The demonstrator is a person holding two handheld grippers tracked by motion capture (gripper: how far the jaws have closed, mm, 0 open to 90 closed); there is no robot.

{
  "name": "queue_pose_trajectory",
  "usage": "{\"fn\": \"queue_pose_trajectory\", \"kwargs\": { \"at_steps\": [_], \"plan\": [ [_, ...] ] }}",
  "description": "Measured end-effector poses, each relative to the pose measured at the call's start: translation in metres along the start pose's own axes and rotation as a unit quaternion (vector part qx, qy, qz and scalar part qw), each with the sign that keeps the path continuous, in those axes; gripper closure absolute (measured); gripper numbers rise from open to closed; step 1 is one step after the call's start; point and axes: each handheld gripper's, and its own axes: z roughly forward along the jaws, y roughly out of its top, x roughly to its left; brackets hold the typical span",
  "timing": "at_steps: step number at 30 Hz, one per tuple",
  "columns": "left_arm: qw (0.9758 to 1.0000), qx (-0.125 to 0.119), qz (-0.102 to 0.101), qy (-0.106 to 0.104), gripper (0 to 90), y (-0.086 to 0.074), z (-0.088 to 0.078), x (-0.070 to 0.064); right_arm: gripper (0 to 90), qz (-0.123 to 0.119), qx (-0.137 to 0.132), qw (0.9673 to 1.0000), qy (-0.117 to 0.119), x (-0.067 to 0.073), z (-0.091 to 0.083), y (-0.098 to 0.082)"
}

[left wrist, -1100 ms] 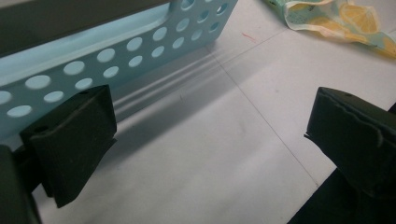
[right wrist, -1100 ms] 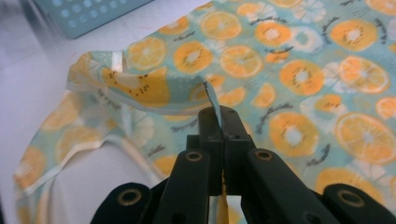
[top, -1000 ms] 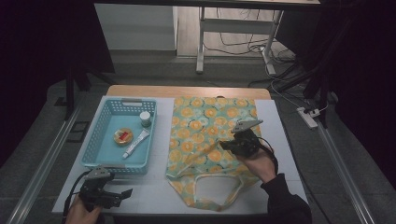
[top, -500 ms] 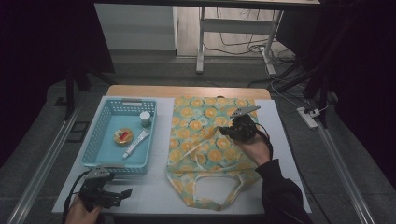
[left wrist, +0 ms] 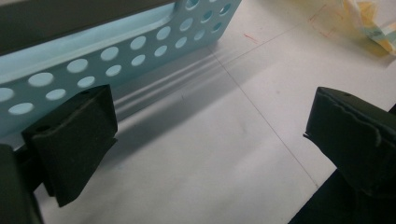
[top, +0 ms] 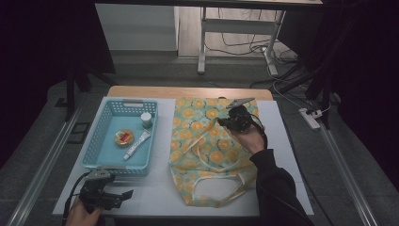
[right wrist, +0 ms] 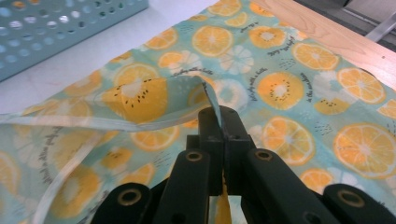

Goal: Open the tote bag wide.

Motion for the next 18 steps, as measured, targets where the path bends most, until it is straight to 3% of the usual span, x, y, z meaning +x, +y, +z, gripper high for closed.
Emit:
{"fn": "queue_pose_trajectory", "kwargs": {
  "at_steps": [8, 18],
  "plan": [
    [1.0000, -0.001, -0.003, -0.001, 2.6, 0.000, 0.000, 0.001, 89.0, 0.010, 0.017, 0.9998, -0.004, -0.011, 0.025, -0.010],
    [1.0000, -0.002, -0.004, -0.002, 2.6, 0.000, 0.000, 0.001, 88.8, 0.021, 0.043, 0.9989, -0.004, -0.013, 0.051, -0.031]
  ]
}}
